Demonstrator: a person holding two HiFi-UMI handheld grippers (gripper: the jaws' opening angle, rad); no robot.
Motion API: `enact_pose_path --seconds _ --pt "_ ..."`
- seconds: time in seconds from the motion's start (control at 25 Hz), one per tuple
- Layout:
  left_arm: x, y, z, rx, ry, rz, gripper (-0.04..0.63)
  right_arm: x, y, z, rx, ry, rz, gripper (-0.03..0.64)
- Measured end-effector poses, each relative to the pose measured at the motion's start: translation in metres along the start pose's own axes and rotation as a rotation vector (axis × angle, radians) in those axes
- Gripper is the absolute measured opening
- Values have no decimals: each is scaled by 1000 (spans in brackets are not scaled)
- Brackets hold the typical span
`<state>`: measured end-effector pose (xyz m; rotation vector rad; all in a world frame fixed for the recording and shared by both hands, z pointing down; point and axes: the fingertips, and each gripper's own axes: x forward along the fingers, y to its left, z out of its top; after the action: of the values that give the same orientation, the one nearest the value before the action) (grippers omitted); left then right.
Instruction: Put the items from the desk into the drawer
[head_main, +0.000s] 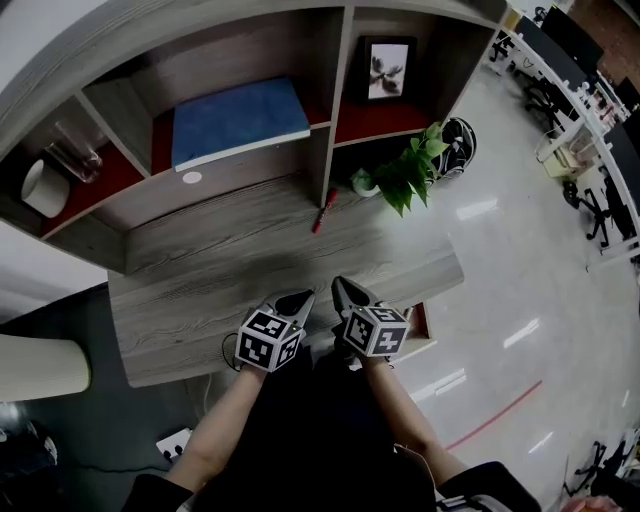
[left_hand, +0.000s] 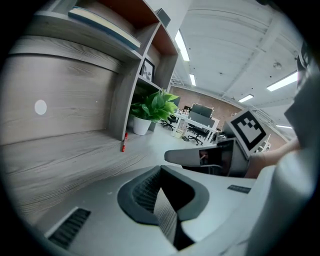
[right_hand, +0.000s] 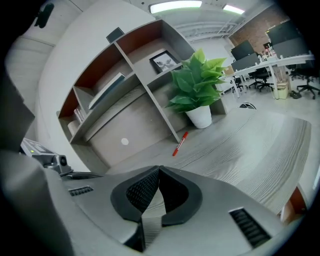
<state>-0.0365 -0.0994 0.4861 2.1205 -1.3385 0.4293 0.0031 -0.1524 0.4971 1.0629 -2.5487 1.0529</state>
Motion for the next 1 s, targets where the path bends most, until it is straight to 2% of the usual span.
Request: enact_pose_path --seconds 0.16,0.32,0.52,0.6,1.0 --pt "-13 20 -4 -5 2 18 23 21 -4 1 34 -11 -56 -5" --pt "-26 33 -12 -7 4 31 23 41 -10 9 17 -7 -67 62" --pt "-37 53 -15 -18 0 59 23 75 -19 18 -34 30 -104 89" --pt "-43 60 -12 -19 -10 71 23 90 -26 19 -58 57 -131 156" --pt "-63 102 -5 -45 -53 159 23 154 -52 28 -112 105 -267 161"
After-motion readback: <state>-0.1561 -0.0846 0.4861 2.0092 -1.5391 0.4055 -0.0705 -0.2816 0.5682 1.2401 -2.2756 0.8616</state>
